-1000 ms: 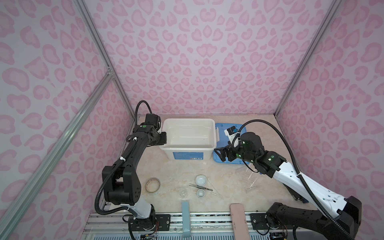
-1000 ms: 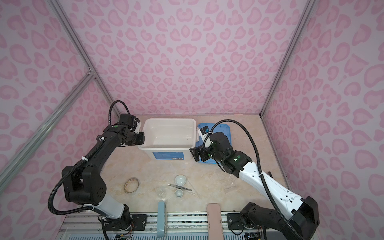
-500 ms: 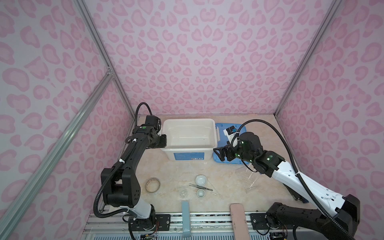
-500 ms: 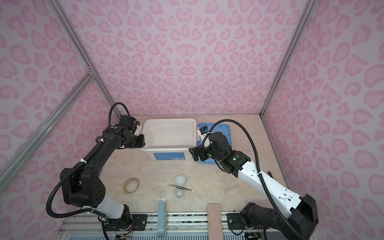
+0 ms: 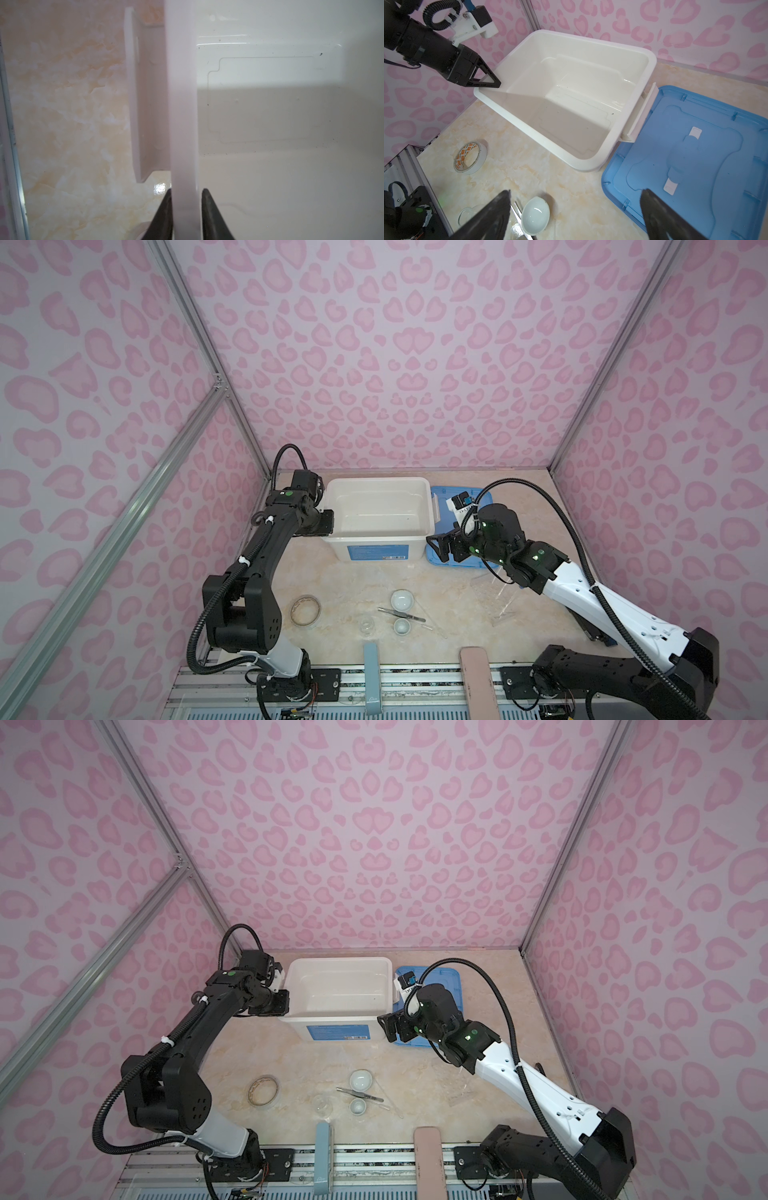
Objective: Organize the chemistry lab equipment
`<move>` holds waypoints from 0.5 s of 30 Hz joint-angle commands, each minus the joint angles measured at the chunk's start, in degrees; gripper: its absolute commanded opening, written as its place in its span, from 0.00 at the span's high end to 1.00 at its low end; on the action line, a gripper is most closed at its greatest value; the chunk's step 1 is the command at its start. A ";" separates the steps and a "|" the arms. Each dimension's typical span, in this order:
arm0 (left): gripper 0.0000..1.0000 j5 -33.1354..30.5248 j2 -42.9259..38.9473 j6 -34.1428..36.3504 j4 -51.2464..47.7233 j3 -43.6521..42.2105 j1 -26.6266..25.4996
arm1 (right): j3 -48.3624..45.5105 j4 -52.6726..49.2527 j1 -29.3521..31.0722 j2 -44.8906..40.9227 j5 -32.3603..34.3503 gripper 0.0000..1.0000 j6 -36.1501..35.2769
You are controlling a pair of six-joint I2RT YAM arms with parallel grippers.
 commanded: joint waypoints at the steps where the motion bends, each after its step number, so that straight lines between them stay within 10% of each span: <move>1: 0.80 -0.40 -0.41 1.68 -1.79 -0.39 0.07 | 0.44 1.00 0.06 0.04 0.31 0.03 -0.12; 15: 0.65 1.78 -1.40 -3.55 -0.83 -0.33 0.10 | 0.21 1.19 0.09 -0.14 0.29 0.03 0.07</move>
